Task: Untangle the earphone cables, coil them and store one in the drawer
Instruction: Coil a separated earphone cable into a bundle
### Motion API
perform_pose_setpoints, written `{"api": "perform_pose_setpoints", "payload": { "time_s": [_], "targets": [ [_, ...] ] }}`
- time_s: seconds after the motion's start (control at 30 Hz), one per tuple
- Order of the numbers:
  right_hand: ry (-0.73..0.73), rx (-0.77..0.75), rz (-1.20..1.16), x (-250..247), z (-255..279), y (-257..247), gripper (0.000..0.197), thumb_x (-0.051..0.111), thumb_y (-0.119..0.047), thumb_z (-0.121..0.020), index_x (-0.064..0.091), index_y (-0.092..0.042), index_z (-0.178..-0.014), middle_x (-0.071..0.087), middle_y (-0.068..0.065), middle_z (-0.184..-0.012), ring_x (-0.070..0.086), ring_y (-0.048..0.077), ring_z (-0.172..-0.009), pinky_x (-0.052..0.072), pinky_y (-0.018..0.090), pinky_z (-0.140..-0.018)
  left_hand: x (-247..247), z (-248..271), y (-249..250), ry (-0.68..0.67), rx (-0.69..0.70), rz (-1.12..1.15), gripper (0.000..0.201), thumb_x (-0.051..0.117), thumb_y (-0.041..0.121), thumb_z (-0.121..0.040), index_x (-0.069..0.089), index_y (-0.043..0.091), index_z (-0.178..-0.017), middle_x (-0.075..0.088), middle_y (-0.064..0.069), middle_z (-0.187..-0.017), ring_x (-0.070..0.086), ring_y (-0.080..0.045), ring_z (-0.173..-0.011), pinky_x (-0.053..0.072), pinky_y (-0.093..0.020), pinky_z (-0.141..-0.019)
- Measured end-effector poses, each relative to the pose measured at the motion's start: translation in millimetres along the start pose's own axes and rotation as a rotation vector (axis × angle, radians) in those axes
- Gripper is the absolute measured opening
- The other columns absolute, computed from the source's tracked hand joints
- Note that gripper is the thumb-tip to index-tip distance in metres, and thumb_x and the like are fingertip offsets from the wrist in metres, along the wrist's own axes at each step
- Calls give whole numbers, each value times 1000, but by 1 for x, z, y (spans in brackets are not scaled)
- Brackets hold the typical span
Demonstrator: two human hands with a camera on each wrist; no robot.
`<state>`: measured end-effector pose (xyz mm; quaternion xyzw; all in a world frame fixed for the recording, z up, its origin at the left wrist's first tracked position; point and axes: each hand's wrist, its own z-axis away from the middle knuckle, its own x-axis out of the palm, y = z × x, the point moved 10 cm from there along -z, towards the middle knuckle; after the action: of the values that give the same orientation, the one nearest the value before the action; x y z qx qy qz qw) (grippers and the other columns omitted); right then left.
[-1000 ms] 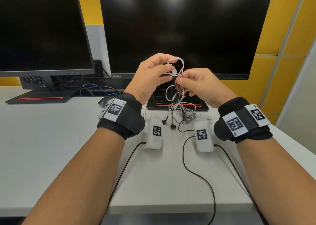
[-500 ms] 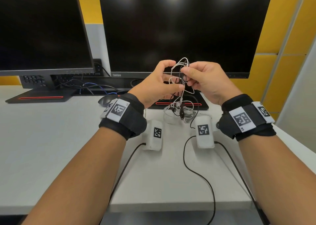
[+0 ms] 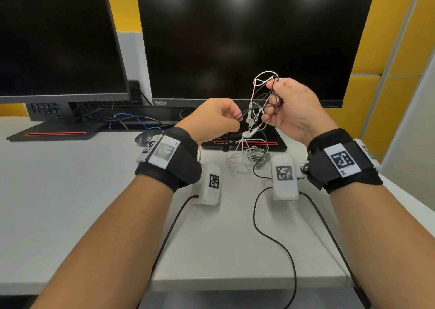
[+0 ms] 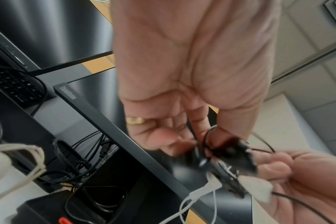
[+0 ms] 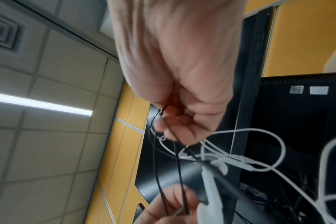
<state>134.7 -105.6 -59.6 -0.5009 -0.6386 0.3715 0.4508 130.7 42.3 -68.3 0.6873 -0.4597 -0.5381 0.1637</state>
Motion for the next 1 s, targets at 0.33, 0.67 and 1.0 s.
{"api": "perform_pose_setpoints", "payload": {
  "time_s": [0.33,0.67,1.0],
  "targets": [
    [-25,15,406,-4,0,4,18,45,-21,-103,62,-16,-98,49,-3,-63,28,8,-43,21,20,-39,-25,3,1,216,-26,427,9,45,14,-99,51,14,-93,50,1,-66,59,-9,-56,56,-25,-60],
    [-195,18,138,16,11,-2,20,42,-22,-105,61,-19,-101,72,1,-89,28,4,-38,24,17,-35,0,4,-2,-3,-76,119,22,58,39,-94,60,17,-95,59,-3,-94,54,-13,-81,46,-25,-69],
    [-202,-72,208,16,8,-6,21,43,-22,-105,63,-19,-101,44,-7,-54,43,7,-54,42,22,-55,6,8,11,-45,-22,324,2,59,15,-95,57,16,-96,62,-7,-83,59,-18,-79,52,-32,-79]
  ]
}}
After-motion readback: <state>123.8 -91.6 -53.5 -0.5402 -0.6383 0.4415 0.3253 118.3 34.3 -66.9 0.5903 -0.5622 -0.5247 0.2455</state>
